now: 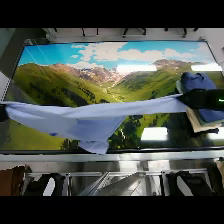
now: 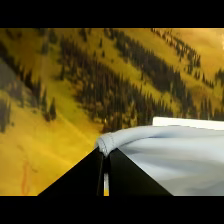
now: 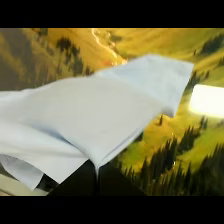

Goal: Fold the shirts.

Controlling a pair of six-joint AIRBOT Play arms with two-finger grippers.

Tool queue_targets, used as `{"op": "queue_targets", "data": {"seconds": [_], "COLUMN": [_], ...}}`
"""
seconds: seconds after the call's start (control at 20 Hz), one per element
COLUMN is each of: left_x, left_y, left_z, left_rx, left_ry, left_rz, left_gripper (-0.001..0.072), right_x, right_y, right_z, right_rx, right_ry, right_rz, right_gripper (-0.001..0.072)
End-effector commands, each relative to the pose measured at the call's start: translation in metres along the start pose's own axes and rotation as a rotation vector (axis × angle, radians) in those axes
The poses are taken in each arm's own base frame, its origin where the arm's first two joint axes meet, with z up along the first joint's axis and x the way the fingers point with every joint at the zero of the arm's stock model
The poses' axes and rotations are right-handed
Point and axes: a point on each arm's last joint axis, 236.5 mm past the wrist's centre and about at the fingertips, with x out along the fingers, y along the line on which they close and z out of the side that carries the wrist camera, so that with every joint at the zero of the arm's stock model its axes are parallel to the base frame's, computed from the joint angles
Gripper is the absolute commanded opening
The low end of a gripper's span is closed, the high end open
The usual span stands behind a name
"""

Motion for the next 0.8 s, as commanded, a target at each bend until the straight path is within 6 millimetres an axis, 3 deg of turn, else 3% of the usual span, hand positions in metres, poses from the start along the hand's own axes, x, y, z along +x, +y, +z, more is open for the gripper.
{"op": "queue_targets", "data": {"seconds": [0.0,0.1,0.25,0.4,0.5,0.6,0.7,0.75], "left_x": [-0.099,-0.149,-0.21,-0.247,-0.245,-0.23,-0.192,-0.159], "left_y": [0.0,0.0,-0.003,0.011,0.024,0.03,0.028,0.019], "left_z": [0.059,0.078,0.099,0.107,0.1,0.1,0.102,0.098], "left_rx": [0.022,0.043,0.063,0.027,-0.018,-0.036,-0.011,0.033], "left_ry": [-0.279,-0.391,-0.519,-0.599,-0.559,-0.503,-0.394,-0.294], "left_rz": [0.048,0.071,0.057,0.033,0.011,0.001,0.036,0.067], "left_gripper": [0.001,0.001,0.001,0.0009,0.0008,0.0009,0.0009,0.0009], "right_x": [-0.105,-0.158,-0.214,-0.239,-0.24,-0.241,-0.225,-0.208], "right_y": [0.048,0.061,0.074,0.07,0.059,0.041,0.025,0.015], "right_z": [0.031,0.049,0.06,0.049,0.039,0.039,0.049,0.051], "right_rx": [-0.13,-0.197,-0.26,-0.237,-0.212,-0.175,-0.147,-0.128], "right_ry": [-0.25,-0.383,-0.504,-0.524,-0.492,-0.473,-0.425,-0.373], "right_rz": [-0.065,-0.142,-0.229,-0.299,-0.346,-0.408,-0.426,-0.427], "right_gripper": [0.0017,0.0017,0.0016,0.0017,0.0016,0.0017,0.0017,0.0017]}}
